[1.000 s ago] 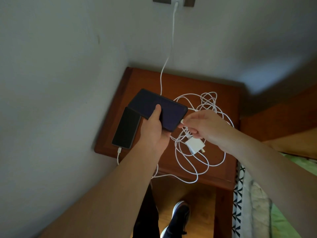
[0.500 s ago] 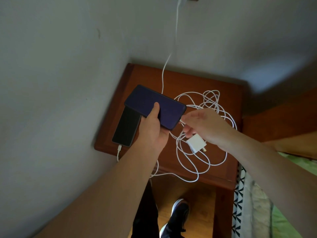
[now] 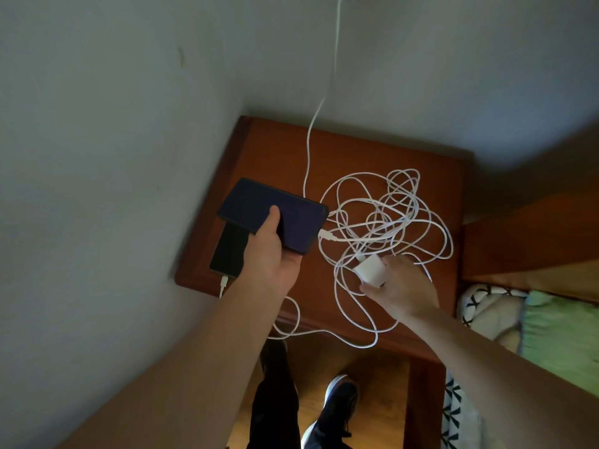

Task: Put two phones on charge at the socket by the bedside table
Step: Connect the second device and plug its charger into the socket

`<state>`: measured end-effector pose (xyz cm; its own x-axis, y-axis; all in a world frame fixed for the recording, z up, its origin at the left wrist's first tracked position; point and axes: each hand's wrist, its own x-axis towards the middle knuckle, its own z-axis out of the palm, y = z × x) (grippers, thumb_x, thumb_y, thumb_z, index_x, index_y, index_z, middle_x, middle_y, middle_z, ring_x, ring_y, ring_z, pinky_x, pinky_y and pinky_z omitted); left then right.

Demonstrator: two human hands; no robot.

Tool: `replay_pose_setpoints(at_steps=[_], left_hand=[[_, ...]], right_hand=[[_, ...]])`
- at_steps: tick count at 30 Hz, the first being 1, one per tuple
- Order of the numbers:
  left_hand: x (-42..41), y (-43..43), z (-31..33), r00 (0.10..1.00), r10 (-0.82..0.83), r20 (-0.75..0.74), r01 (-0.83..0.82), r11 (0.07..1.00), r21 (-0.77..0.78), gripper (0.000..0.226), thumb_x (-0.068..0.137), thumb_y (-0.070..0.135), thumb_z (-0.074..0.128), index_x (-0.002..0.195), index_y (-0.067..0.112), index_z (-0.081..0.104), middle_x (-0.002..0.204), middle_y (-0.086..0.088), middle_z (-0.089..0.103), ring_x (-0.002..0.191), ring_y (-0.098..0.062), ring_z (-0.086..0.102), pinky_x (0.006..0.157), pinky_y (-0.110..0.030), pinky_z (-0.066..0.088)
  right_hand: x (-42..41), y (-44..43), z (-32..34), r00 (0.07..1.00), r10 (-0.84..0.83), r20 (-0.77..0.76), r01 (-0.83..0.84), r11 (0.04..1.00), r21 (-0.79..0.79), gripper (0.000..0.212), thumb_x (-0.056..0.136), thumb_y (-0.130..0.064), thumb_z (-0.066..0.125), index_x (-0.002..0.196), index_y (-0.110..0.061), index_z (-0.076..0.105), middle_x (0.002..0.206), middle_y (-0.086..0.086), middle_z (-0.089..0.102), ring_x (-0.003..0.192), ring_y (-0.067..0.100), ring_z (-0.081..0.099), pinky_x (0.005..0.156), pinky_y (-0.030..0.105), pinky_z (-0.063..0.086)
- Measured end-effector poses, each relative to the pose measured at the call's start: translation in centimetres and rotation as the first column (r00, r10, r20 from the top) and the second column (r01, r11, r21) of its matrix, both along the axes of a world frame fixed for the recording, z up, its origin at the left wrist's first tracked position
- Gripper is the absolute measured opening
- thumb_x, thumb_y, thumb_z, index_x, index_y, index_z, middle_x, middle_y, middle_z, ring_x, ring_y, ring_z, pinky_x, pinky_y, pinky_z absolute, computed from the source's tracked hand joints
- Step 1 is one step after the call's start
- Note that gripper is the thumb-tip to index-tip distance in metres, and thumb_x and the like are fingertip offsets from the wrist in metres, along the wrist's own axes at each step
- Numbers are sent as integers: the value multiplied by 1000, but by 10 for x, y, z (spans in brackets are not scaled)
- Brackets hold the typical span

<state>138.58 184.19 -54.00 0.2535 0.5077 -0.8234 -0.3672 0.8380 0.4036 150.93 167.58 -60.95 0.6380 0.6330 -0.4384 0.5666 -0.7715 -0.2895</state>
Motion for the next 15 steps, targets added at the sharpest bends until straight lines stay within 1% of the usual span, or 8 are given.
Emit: replay_pose_setpoints(at_steps=[3, 5, 7, 9, 11, 12, 13, 15], left_hand=[[-4, 4, -3, 1000, -9, -10, 10, 1000, 29, 29, 97, 21, 58, 125, 18, 51, 115, -10, 69, 94, -22, 69, 61, -31, 56], [-6, 6, -4, 1000, 3, -21, -2, 999, 42, 34, 96, 20, 59, 129, 18, 50, 119, -10, 68, 97, -23, 68, 62, -32, 56], [-6, 8, -1, 1000, 9, -21, -7, 998, 59, 35, 97, 19, 59, 131, 19, 50, 120, -10, 67, 97, -23, 68, 65, -34, 55], [-6, 9, 0, 1000, 9, -15, -8, 996, 85, 36, 97, 18, 58, 132, 20, 50, 121, -9, 67, 97, -23, 68, 69, -35, 55], [-6, 8, 0, 1000, 11, -5, -11, 993, 114, 39, 97, 18, 57, 135, 21, 48, 122, -8, 67, 99, -23, 68, 72, -36, 56], [-6, 7, 1, 1000, 10, -3, -10, 992, 127, 41, 97, 18, 57, 137, 22, 47, 121, -7, 67, 99, -22, 68, 72, -36, 56], [-6, 6, 1, 1000, 13, -8, -11, 990, 140, 43, 97, 18, 57, 138, 23, 46, 120, -6, 67, 99, -22, 68, 72, -35, 56], [-7, 2, 2, 1000, 13, -21, -9, 987, 158, 44, 97, 17, 58, 139, 23, 46, 120, -6, 66, 98, -22, 68, 71, -35, 56]], right_hand=[[5, 1, 7, 999, -27, -42, 27, 1000, -4, 43, 69, -41, 71, 103, -18, 58, 101, 0, 57, 84, 15, 57, 65, 29, 46], [18, -5, 29, 981, -43, -190, 44, 999, 1, 39, 67, -34, 75, 97, -18, 57, 97, 2, 55, 77, 14, 57, 58, 25, 46], [40, -11, 67, 952, -49, -301, 44, 999, -23, 37, 68, -23, 80, 97, -21, 58, 96, 0, 56, 77, 11, 58, 56, 22, 48], [68, -16, 112, 961, -20, -275, -5, 996, -89, 34, 66, -20, 83, 90, -23, 59, 90, -1, 59, 75, 8, 58, 57, 23, 47], [96, -17, 152, 976, 50, -213, -80, 987, -138, 31, 60, -21, 87, 84, -19, 66, 82, 2, 66, 70, 13, 63, 61, 31, 49], [107, -17, 172, 973, 42, -226, -73, 988, -133, 31, 60, -18, 88, 84, -19, 68, 77, 3, 68, 66, 16, 65, 60, 31, 52], [113, -16, 190, 962, 9, -273, -40, 993, -107, 30, 62, -12, 88, 85, -18, 69, 75, 3, 70, 62, 17, 67, 57, 30, 55], [118, -11, 219, 900, -95, -425, 114, 993, 19, 32, 68, 3, 81, 89, -15, 67, 85, 7, 70, 67, 19, 71, 57, 28, 60]])
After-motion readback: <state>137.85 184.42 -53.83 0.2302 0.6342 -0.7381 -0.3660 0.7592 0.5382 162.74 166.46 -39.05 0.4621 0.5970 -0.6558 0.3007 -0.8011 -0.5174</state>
